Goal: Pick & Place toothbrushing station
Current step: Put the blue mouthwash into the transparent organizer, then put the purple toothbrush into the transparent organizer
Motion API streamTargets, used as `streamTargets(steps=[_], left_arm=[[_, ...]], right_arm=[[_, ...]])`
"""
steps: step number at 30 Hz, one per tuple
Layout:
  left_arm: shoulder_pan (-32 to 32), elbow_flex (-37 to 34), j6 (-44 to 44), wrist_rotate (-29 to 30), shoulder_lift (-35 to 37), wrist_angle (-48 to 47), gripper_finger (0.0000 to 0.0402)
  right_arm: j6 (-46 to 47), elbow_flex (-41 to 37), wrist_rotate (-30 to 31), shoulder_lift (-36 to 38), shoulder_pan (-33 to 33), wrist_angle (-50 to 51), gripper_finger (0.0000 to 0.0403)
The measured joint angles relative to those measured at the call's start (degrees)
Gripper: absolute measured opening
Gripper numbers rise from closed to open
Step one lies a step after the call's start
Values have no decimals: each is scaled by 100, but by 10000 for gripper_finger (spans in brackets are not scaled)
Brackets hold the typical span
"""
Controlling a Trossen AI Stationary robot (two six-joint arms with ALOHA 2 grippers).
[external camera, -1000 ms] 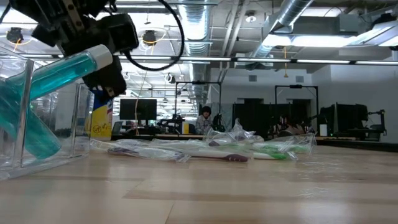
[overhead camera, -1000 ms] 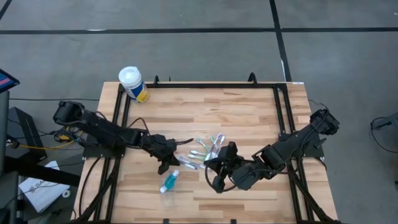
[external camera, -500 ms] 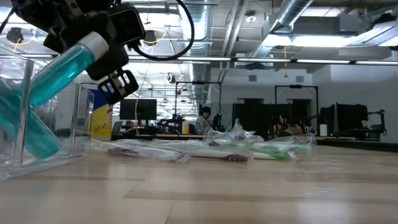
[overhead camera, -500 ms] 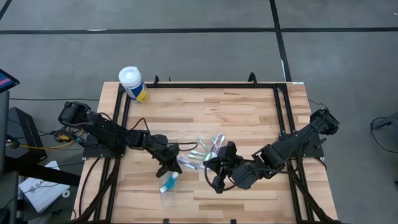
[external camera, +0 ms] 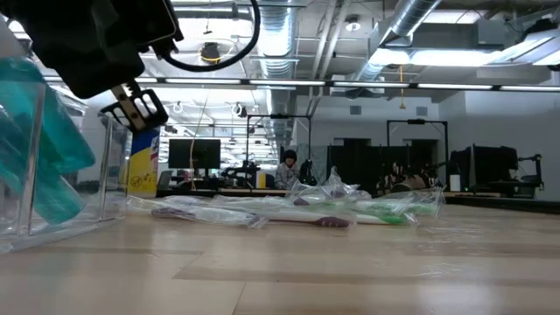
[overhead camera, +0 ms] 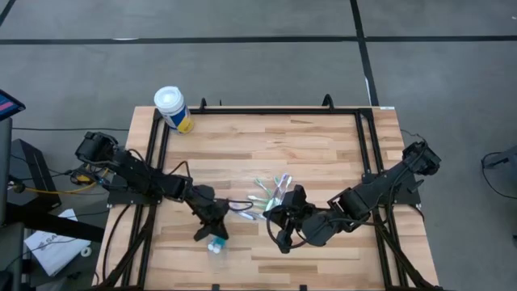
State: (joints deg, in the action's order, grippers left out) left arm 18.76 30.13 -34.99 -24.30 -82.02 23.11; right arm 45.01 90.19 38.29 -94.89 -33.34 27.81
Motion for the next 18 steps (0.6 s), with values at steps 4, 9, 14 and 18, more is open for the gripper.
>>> streamTargets(steps=[4, 9, 14, 18], left_arm=[[7, 0, -4, 42, 9, -6, 0], [-76, -2, 29, 259, 117, -63, 0], [-350, 0, 465, 1235, 719, -98, 0], [-526, 2, 983, 3207, 1682, -114, 0]], right_arm=[[-2, -1, -84, 0, 0, 0, 0], [-25, -2, -78, 0, 0, 0, 0], [-466, 110, 169, 37, 78, 53, 0], [-1183, 518, 714, 46, 365, 355, 0]])
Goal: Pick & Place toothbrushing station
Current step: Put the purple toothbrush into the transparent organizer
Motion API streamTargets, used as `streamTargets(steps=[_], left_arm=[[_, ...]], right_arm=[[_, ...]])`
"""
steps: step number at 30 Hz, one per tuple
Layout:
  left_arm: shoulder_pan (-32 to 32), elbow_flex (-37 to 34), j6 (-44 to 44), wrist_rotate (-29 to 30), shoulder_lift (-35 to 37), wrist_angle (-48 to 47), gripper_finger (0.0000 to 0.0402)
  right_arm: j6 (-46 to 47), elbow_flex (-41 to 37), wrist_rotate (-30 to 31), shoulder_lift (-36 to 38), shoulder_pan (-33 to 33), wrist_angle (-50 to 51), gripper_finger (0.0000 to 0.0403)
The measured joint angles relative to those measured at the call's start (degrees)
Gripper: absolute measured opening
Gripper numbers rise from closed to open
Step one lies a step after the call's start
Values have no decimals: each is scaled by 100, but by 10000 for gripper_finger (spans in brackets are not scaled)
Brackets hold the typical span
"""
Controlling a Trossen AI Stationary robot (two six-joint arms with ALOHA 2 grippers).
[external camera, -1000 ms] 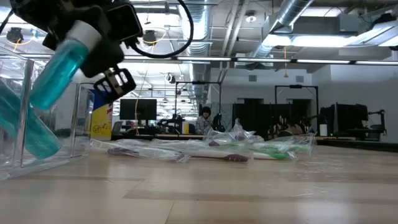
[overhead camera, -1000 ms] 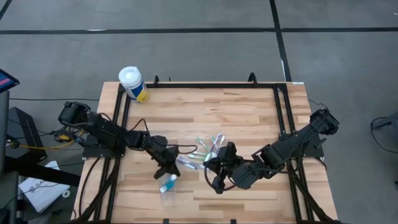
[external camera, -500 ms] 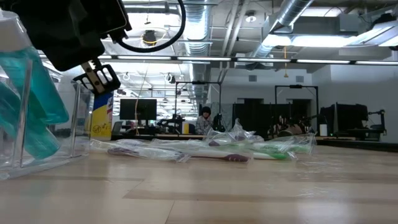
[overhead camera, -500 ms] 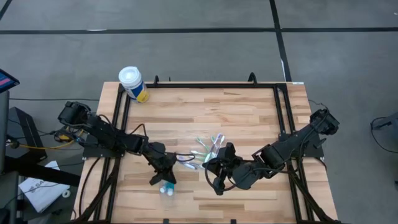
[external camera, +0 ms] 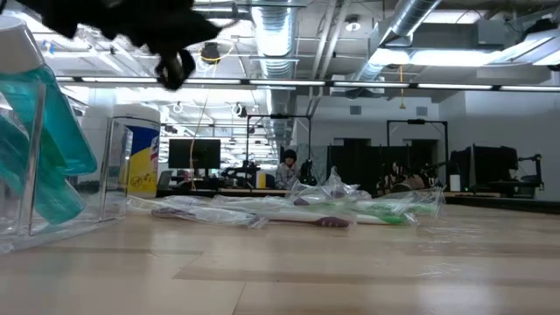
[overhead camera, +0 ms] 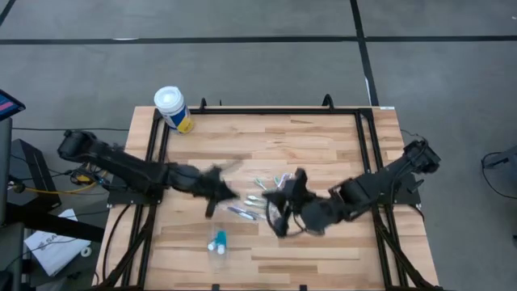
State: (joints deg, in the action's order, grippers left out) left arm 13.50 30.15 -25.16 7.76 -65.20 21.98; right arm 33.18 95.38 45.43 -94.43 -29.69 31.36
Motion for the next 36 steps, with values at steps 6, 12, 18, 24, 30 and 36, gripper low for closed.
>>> streamTargets(steps=[6, 12, 18, 24, 30, 36], left_arm=[[-37, 494, 928, 1847, 1234, -3100, 0], [-309, 505, 713, 1402, 1464, -4908, 25], [-481, 223, 286, 930, 1435, -4935, 99], [-485, 186, 320, 674, 1278, -4890, 164], [-485, 188, 776, 664, 939, -4895, 197], [-485, 188, 1576, 207, 100, -4925, 200]], right_arm=[[-454, 716, 654, 134, 479, 1585, 0], [-1175, 740, 549, 744, 1050, 1929, 0], [-2105, 743, 224, 1456, 1663, 1912, 1], [-2316, 744, -1595, 2164, 2624, 1869, 43], [-2463, 745, -2195, 2476, 3387, 1827, 134], [-2415, 743, -2311, 2450, 3667, 1495, 198]])
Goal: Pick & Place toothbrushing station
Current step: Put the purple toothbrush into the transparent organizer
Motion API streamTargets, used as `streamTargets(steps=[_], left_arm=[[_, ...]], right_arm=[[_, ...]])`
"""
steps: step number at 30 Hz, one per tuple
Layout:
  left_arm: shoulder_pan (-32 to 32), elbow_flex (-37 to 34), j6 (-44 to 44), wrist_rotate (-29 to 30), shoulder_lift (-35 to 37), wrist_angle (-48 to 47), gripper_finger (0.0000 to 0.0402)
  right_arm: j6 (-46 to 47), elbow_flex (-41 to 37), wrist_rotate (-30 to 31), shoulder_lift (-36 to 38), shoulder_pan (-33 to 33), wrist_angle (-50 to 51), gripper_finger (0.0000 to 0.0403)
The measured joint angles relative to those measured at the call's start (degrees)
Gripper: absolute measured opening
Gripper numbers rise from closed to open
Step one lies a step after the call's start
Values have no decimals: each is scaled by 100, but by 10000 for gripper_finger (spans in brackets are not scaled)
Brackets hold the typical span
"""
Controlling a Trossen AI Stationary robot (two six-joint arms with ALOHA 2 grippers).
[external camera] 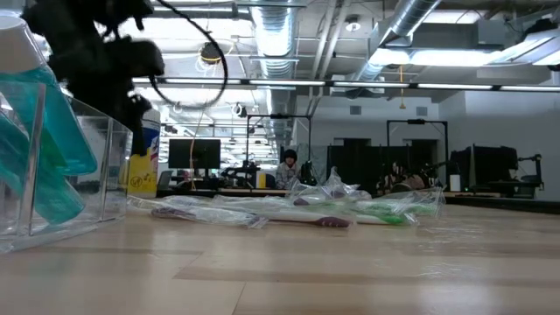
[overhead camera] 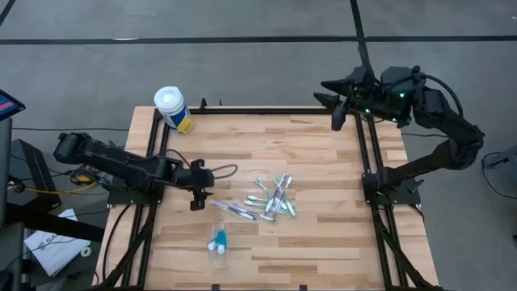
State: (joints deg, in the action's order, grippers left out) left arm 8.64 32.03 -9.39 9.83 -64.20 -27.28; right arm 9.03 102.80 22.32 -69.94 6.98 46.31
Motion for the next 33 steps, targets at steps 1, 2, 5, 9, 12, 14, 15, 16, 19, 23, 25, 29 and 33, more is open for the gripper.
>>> streamTargets(steps=[1, 2, 5, 9, 12, 14, 15, 16, 19, 23, 25, 29, 33], left_arm=[[-4, 0, 117, -157, -165, 21, 200], [-7, 0, 226, -290, -327, 38, 200], [-7, 0, 568, -525, -769, 40, 200], [-10, 0, 1060, -538, -1140, 212, 200], [-62, 0, 1194, -603, -1297, 514, 200], [-96, 0, 1212, -699, -1364, 652, 200], [-107, 0, 1214, -739, -1384, 731, 200], [-109, 0, 1215, -775, -1402, 808, 200], [-107, 0, 1216, -978, -1408, 830, 200], [-104, 0, 1215, -1456, -1408, 836, 196], [-101, 0, 1220, -1590, -1408, 851, 185], [-101, 0, 1244, -1622, -1408, 976, 153], [-103, 0, 1212, -1633, -1468, 1202, 122]], right_arm=[[57, 0, 1, -36, 0, -93, 203], [104, 0, 1, -67, 0, -177, 206], [134, 3, 8, -159, 0, -410, 208], [150, -5, 16, -288, 0, -629, 197], [151, -2, 17, -371, 0, -681, 184], [151, 0, 18, -443, 0, -715, 176], [151, 0, 18, -470, -1, -713, 172], [154, -2, 18, -494, -2, -701, 168], [154, -2, 16, -551, -2, -774, 162], [152, -2, 14, -537, -2, -807, 159], [151, -2, 12, -539, -2, -811, 161], [117, -2, 5, -507, -2, -815, 161], [81, 0, -12, -511, -2, -816, 157]])
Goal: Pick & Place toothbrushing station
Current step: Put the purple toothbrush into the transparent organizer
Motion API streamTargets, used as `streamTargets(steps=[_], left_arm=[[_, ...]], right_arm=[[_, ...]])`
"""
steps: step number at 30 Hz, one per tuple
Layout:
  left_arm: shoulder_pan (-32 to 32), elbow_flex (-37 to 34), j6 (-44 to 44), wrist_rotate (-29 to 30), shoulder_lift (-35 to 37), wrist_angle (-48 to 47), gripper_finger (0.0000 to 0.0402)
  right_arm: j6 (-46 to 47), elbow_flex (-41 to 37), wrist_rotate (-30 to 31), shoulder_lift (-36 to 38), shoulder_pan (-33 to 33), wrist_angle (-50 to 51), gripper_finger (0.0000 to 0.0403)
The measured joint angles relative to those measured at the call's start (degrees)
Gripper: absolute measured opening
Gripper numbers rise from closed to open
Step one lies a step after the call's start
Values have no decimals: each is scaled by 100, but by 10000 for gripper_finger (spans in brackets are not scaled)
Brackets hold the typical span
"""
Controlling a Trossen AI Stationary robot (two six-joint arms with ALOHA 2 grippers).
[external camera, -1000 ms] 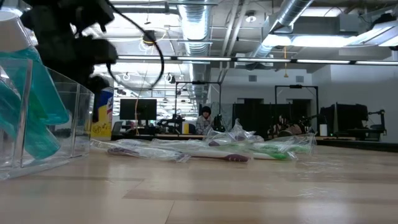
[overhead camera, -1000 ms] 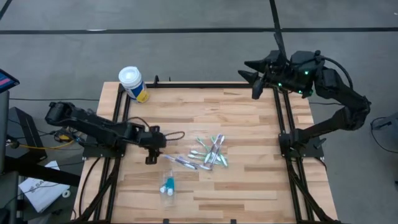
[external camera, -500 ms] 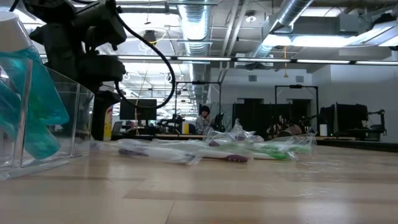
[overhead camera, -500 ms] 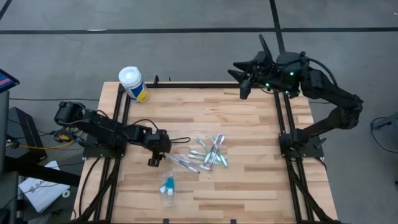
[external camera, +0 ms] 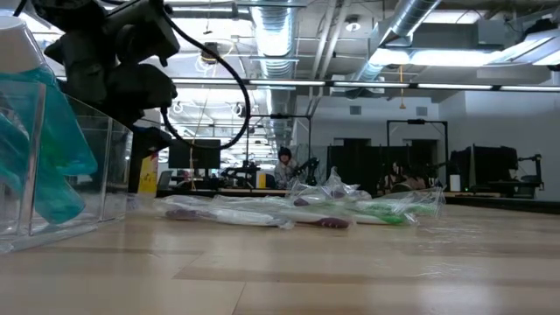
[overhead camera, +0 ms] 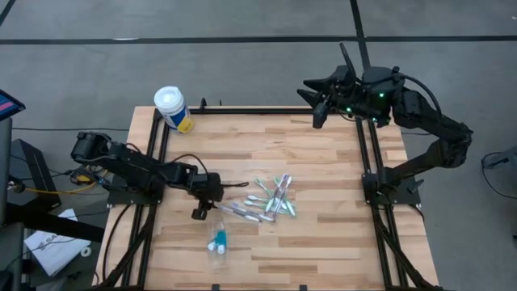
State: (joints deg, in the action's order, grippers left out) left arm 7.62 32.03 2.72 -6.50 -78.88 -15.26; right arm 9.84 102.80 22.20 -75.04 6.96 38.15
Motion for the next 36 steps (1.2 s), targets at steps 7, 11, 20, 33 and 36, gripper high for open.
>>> streamTargets(steps=[7, 11, 20, 33, 36], left_arm=[[55, 37, -42, -761, -827, 468, 83], [85, 59, -98, -907, -1200, 861, 82], [-243, -14, -774, -349, -587, 470, 6], [-728, 590, -1523, -17, 1854, -2732, 2], [-728, 1312, -1802, 2, 2097, -3814, 0]], right_arm=[[-82, 0, -166, 2, -2, 14, 153], [-83, 0, -180, 11, -11, 20, 154], [-218, 0, -184, 13, 36, 37, 134], [-608, 0, -291, 15, 172, -322, 119], [-709, 0, -420, 17, 179, -517, 119]])
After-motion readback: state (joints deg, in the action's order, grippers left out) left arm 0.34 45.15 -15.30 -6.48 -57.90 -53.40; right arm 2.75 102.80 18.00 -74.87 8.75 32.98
